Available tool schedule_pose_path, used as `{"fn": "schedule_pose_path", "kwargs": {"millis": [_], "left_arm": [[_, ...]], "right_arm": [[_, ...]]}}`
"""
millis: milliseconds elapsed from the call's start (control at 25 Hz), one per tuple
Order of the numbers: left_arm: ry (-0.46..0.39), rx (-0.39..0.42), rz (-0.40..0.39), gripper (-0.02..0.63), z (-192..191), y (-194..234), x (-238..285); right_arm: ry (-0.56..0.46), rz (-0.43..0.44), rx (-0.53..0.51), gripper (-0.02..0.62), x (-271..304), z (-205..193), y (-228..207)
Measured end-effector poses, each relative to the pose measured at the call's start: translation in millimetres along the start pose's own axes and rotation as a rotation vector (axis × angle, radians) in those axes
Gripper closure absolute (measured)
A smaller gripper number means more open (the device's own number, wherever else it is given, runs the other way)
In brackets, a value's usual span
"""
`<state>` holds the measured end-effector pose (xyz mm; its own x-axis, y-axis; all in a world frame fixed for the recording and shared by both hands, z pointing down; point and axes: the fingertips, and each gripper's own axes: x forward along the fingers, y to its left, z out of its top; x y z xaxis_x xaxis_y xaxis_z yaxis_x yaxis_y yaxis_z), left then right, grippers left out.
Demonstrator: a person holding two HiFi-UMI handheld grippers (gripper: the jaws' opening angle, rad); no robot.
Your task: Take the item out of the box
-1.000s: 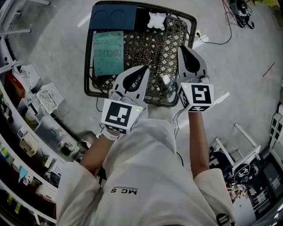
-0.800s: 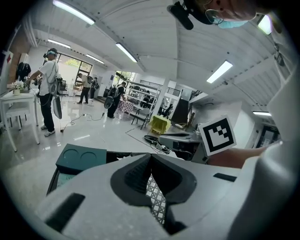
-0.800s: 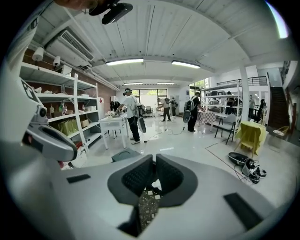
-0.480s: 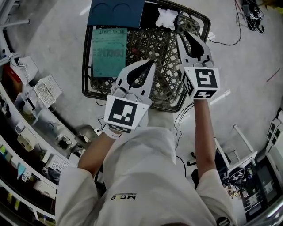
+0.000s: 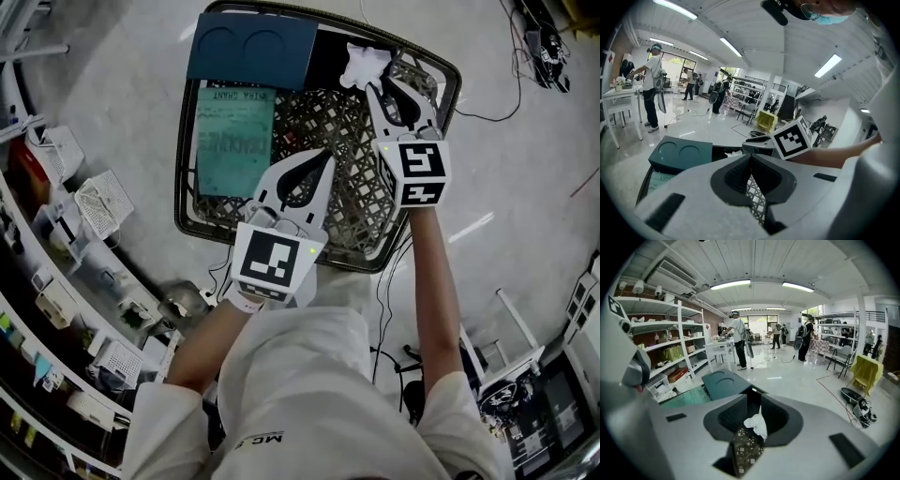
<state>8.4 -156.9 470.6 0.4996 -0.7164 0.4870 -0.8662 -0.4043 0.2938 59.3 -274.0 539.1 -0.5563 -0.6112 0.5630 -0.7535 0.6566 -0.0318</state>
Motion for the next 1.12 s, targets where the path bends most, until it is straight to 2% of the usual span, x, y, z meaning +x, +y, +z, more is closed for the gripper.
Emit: {"fn": "schedule_pose_path", "kwargs": {"millis": [400, 640, 1120], "left_arm": [[0.048, -0.027, 0.014, 0.581, -34.8, 15.3, 22.4], [0.05, -0.035, 0.027, 0.581, -41.2, 23.5, 26.8], [0.066, -0.047, 0.03, 0.581, -53.3, 27.3, 26.6]], "right_arm": [[0.083, 0.032, -0.047, 0.503, 57.2, -33.9, -4.8], [0.164, 0.026, -0.09, 0.503, 84.9, -61.1, -8.3], [0.297, -0.017, -0.117, 0.503, 102.7, -78.9, -16.5]]}}
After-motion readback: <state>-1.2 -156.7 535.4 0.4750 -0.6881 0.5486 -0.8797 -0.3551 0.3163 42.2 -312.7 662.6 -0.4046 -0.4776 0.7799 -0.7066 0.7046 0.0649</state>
